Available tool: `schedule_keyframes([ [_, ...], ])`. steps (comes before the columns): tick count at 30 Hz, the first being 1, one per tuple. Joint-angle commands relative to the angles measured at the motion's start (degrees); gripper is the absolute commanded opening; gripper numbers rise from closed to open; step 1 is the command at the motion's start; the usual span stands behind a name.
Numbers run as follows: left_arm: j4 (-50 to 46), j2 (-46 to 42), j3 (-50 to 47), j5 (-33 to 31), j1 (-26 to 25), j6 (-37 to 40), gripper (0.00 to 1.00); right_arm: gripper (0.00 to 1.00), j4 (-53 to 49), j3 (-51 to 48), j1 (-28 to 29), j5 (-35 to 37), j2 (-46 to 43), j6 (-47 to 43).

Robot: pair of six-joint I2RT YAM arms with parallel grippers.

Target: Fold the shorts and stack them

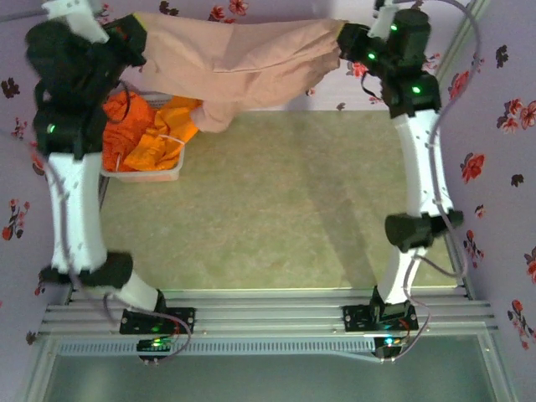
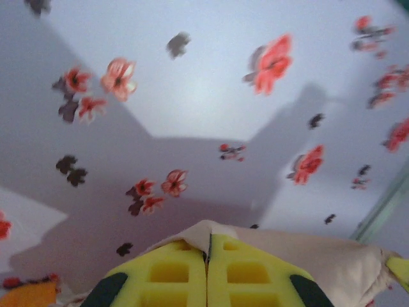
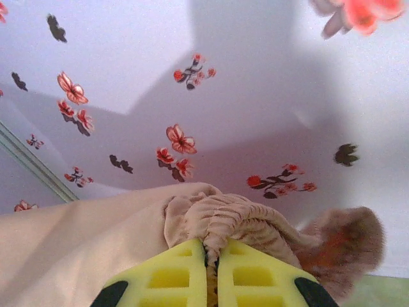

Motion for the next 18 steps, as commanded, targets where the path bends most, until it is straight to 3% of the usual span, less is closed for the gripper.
schedule_keyframes([
  [1, 11.26, -10.04, -14.85, 1.53, -2.62, 7.21, 0.00, 0.00, 13.29, -18.20, -2.60, -0.18, -9.76, -3.43],
  [5, 18.48, -23.71, -39.45, 2.64, -5.80, 8.42, 0.00, 0.00, 23.28, -41.39, -3.93, 1.12, -21.61, -4.58],
  [10, 22.35, -36.40, -64.08, 2.27, -10.56, 7.38, 0.00, 0.00, 22.65, -60.39, -3.97, 4.41, -32.20, -7.97],
  [14, 21.09, -41.81, -76.75, -2.71, -14.22, 5.44, 0.00, 0.00, 20.23, -73.27, -3.93, 7.85, -40.36, -7.69],
  [18, 19.99, -44.61, -82.33, -5.45, -15.71, 4.18, 0.00, 0.00, 16.33, -84.81, -3.93, 10.86, -49.03, -4.34],
])
